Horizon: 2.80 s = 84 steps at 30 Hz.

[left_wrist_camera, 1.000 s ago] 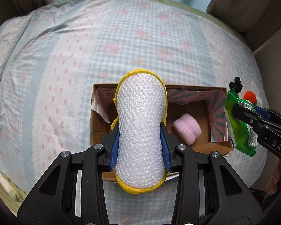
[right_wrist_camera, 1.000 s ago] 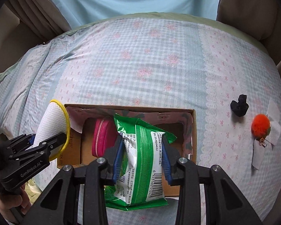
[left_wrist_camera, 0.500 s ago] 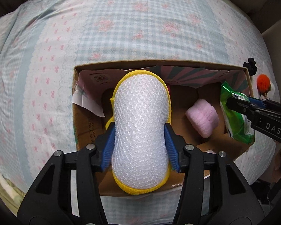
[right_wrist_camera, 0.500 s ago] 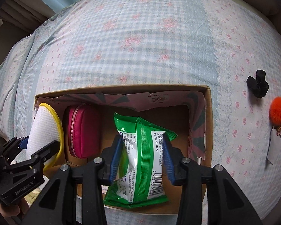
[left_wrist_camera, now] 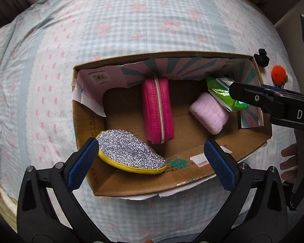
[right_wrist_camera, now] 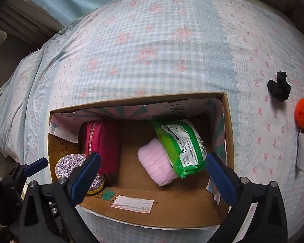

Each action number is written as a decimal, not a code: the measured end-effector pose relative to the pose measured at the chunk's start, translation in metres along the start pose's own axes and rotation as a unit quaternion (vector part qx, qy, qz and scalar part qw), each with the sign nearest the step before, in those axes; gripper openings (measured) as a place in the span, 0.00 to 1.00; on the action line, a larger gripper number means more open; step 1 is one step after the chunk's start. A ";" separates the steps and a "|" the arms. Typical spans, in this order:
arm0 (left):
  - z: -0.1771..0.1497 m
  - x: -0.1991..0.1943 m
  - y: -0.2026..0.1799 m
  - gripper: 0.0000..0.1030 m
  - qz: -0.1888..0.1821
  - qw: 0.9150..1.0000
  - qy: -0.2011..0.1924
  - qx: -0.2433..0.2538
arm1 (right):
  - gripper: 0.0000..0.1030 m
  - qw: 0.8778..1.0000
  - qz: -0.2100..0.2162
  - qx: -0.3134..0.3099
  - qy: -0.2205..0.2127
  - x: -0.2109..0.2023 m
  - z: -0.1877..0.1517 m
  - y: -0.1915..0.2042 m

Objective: Organize soft objects
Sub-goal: 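Lower the mesh pad and wipes into the box and open both tools, then grasp the orange pom-pom with the left tool while the right tool grasps the white tissue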

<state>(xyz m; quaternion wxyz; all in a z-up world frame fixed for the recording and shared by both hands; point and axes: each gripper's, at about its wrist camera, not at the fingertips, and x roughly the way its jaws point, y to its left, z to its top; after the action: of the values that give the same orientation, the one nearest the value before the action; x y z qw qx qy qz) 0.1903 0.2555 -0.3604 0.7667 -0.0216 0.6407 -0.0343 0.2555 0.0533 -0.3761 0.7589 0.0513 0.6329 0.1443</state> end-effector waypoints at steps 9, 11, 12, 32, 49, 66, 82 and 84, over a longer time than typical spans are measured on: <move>-0.013 -0.029 -0.004 1.00 0.001 1.000 -0.028 0.000 | 0.99 0.999 -0.008 -0.004 -0.041 -0.037 -0.015 0.006; -0.018 -0.037 -0.005 1.00 0.003 0.999 -0.032 -0.001 | 0.99 0.999 -0.007 -0.007 -0.046 -0.047 -0.020 0.009; -0.020 -0.041 -0.005 1.00 0.002 0.999 -0.034 -0.003 | 0.99 0.999 -0.008 -0.009 -0.050 -0.053 -0.023 0.011; -0.065 -0.180 -0.050 1.00 0.008 0.987 -0.163 -0.015 | 1.00 0.975 -0.061 -0.002 -0.215 -0.243 -0.097 -0.027; -0.054 -0.223 -0.209 1.00 -0.044 0.973 -0.225 0.030 | 1.00 0.945 -0.145 0.065 -0.287 -0.331 -0.149 -0.177; 0.024 -0.107 -0.375 1.00 -0.076 0.979 -0.190 0.026 | 1.00 0.955 -0.113 0.081 -0.261 -0.276 -0.091 -0.357; 0.097 0.084 -0.454 1.00 -0.084 0.983 -0.142 0.083 | 0.98 0.965 -0.067 0.101 -0.233 -0.124 -0.046 -0.454; 0.103 0.100 -0.460 1.00 -0.082 0.983 -0.138 0.091 | 0.96 0.965 -0.060 0.103 -0.232 -0.109 -0.040 -0.458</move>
<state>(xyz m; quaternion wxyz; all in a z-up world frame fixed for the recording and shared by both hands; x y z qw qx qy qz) 0.2975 -0.2124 -0.4049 0.8410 -0.0088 0.5190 -0.1524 0.2695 -0.4183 -0.3999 0.8831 0.1231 0.4525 0.0169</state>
